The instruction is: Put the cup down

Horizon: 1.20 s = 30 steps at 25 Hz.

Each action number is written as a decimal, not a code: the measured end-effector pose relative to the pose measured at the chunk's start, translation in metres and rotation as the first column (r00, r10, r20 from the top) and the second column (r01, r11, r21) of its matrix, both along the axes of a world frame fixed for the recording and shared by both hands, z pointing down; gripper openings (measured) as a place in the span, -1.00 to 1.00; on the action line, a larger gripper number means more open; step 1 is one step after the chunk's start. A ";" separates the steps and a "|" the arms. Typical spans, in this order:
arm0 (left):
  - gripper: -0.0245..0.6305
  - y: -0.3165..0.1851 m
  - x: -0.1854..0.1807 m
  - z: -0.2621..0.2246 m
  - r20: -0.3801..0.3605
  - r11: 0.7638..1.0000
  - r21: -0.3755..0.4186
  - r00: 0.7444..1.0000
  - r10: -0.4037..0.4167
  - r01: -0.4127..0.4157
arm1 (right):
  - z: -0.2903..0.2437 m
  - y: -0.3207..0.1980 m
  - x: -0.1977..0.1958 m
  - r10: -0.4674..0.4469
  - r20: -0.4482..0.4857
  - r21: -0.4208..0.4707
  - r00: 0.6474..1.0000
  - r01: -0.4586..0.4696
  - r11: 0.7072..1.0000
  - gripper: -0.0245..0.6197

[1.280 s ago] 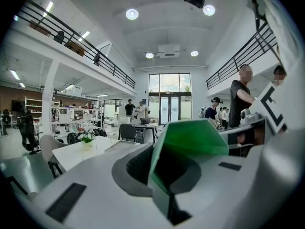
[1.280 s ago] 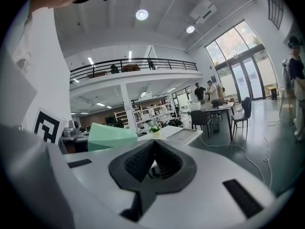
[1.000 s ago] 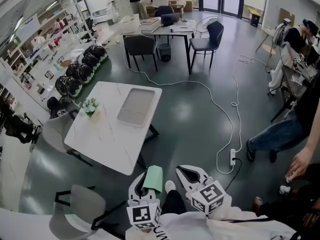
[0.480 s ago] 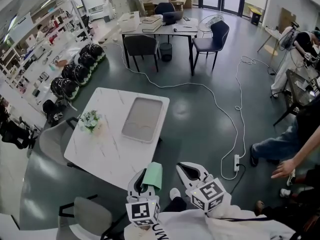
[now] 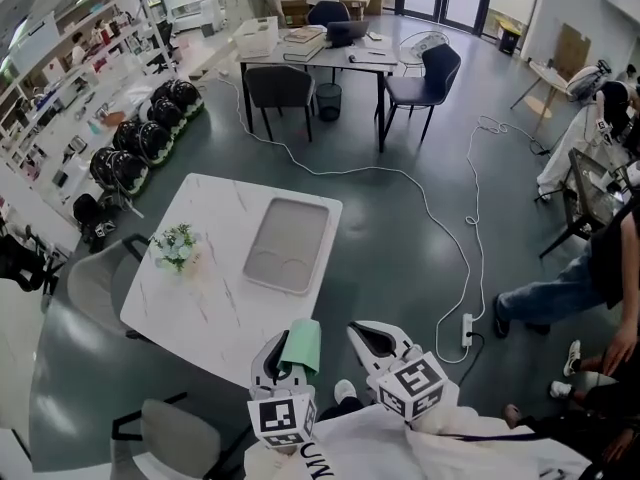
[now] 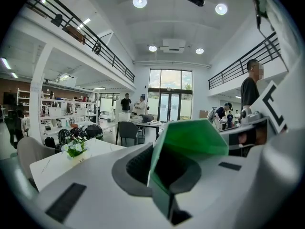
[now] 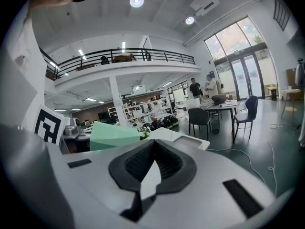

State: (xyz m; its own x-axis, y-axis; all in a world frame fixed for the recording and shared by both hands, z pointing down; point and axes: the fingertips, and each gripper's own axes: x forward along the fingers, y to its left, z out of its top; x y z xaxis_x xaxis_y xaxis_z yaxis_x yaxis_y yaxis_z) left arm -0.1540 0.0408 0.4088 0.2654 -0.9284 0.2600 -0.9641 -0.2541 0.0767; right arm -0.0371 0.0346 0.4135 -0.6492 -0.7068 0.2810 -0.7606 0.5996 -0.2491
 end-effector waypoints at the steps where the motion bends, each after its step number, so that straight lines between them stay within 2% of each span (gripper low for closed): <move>1: -0.85 -0.001 -0.001 -0.001 0.000 1.000 0.001 1.000 -0.001 0.001 | -0.002 -0.002 -0.001 -0.002 -0.003 0.003 1.000 0.002 1.000 -0.90; 18: -0.85 -0.031 -0.012 0.005 0.048 1.000 -0.022 0.999 -0.015 0.017 | -0.006 -0.051 -0.005 -0.009 0.023 0.040 1.000 0.008 0.999 -0.90; 30: -0.85 -0.076 -0.021 0.016 0.064 0.997 -0.056 0.997 -0.052 0.055 | -0.002 -0.102 -0.014 -0.044 0.033 0.036 0.998 0.043 0.998 -0.90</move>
